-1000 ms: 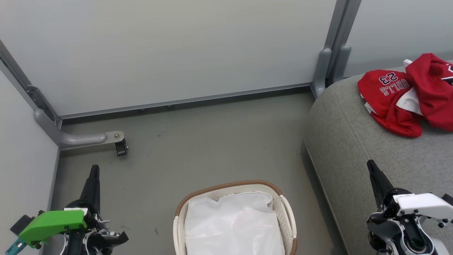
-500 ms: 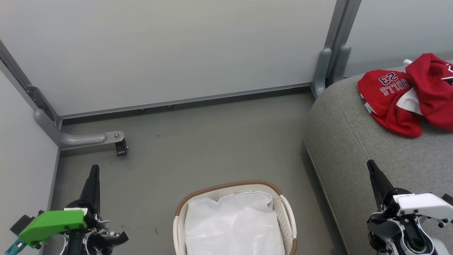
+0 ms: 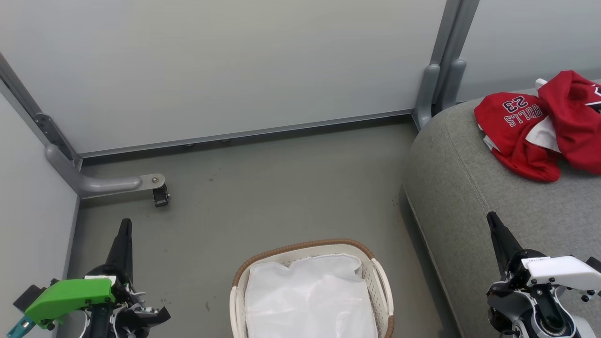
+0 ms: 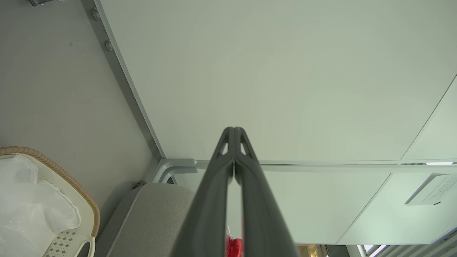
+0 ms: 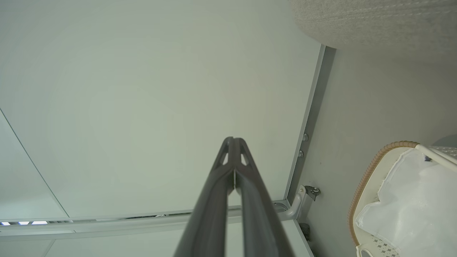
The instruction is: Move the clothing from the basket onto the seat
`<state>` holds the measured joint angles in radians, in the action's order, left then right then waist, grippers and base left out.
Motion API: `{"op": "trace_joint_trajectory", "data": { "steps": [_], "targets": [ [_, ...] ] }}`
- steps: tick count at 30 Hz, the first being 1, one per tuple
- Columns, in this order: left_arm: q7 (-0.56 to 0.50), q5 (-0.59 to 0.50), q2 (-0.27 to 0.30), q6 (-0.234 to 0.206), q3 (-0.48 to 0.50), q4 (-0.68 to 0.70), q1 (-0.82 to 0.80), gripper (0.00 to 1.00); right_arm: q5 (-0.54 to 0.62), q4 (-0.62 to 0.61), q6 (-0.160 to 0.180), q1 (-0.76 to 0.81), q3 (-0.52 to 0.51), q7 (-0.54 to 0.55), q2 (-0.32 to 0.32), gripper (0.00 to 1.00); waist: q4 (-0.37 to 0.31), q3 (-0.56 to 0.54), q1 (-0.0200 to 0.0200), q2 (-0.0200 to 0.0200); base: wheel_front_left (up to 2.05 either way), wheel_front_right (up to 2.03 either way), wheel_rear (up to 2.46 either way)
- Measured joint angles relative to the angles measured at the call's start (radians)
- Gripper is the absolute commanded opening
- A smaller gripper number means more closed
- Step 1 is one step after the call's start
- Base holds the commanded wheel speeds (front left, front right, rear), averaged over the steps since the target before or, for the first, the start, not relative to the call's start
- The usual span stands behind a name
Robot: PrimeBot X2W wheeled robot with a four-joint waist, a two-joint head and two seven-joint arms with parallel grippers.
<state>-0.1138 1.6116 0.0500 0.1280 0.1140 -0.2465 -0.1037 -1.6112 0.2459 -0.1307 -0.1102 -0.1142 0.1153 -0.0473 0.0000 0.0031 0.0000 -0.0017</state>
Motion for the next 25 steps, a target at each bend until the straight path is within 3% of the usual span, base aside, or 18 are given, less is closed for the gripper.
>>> {"op": "trace_joint_trajectory", "data": {
  "steps": [25],
  "targets": [
    [-0.001, 0.0, 0.0, 0.001, 0.0, 0.0, 0.0, 0.0, 0.0, 0.0, 0.0, 0.0, 0.0, 0.0, 0.0, 0.0, 0.0, 0.0, 0.0, 0.0001, 0.0, 0.0, 0.0]
  ]
}}
